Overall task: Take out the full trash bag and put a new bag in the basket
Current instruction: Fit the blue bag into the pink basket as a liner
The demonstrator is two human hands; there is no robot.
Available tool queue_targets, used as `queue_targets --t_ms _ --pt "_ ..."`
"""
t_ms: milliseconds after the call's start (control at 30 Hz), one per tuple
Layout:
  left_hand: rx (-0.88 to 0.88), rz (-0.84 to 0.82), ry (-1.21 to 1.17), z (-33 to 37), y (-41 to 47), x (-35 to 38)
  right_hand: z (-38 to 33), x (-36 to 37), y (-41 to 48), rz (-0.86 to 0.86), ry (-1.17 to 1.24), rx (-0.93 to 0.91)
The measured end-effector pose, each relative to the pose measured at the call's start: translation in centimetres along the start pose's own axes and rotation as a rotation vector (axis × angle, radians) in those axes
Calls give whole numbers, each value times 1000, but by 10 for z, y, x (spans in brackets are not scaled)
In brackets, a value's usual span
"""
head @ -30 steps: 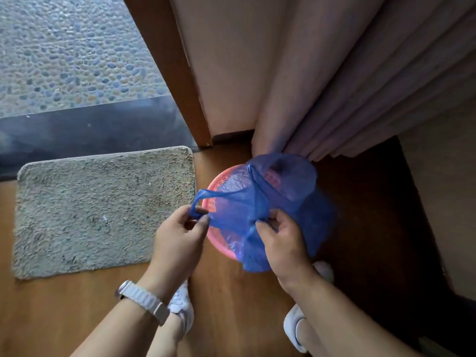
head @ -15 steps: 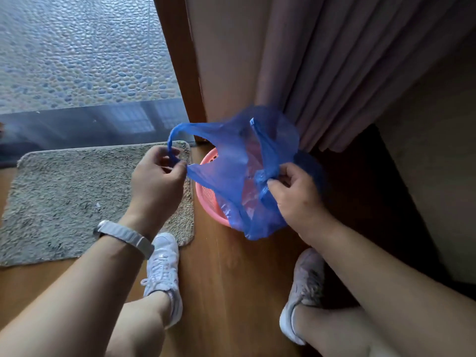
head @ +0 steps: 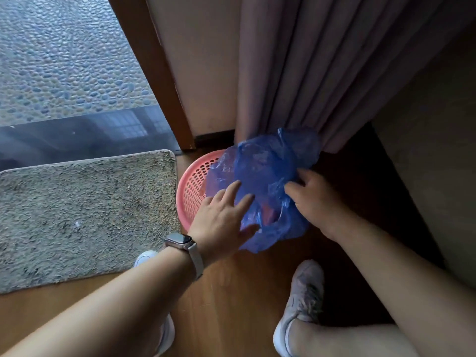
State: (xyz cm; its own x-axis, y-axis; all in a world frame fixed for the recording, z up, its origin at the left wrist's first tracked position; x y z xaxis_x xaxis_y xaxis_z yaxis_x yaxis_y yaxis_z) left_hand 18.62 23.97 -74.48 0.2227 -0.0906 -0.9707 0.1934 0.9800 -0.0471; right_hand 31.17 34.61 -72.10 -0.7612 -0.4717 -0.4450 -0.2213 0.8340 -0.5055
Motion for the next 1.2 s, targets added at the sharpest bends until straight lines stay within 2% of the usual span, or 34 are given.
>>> queue_targets --t_ms 100,233,267,300,400,467,600,700,800,900,967,1033,1100,1200 --pt "-247 51 -336 -26 9 27 19 6 8 -43 12 58" --pt "-473 384 -839 -54 17 29 41 24 12 -145 42 174" --pt "-503 421 -907 -61 21 29 42 28 12 -161 55 187" --pt "-517 398 -919 -65 26 31 42 31 12 -178 69 197" --pt "-501 176 -880 -61 38 48 36 41 7 -239 141 196" --pt "-459 161 -1038 -47 38 53 28 45 5 -268 181 173" --pt "-539 186 -1501 -27 33 58 11 54 5 -293 251 141" --pt "-439 249 -1660 -24 34 42 2 61 6 -290 312 130" --pt "-336 251 -1617 -29 24 28 -4 71 7 -284 325 124" --pt "-263 194 -1336 -36 12 18 -9 85 5 -320 280 86" --pt "-308 262 -1120 -51 2 9 -15 98 2 -390 273 42" --pt "-424 367 -1004 -71 -11 3 -22 106 -1 -416 264 -30" --pt "-531 421 -832 -95 -24 -3 -22 102 5 -284 162 -97" --pt "-614 427 -521 -126 -39 -15 -15 93 14 -63 -219 -167"
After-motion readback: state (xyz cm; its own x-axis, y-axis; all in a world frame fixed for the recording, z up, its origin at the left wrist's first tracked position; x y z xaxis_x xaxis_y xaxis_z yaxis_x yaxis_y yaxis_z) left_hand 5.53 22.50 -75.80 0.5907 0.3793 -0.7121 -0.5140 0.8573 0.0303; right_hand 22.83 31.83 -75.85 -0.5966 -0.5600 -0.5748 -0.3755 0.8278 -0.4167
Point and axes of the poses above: each hand's wrist, its own y-axis towards the middle knuckle, its own x-axis out of the palm, z = x × y, the point moved 10 cm from there along y, towards the middle knuckle, and after that the axes turned 14 degrees about x, right-handed, at the moved point
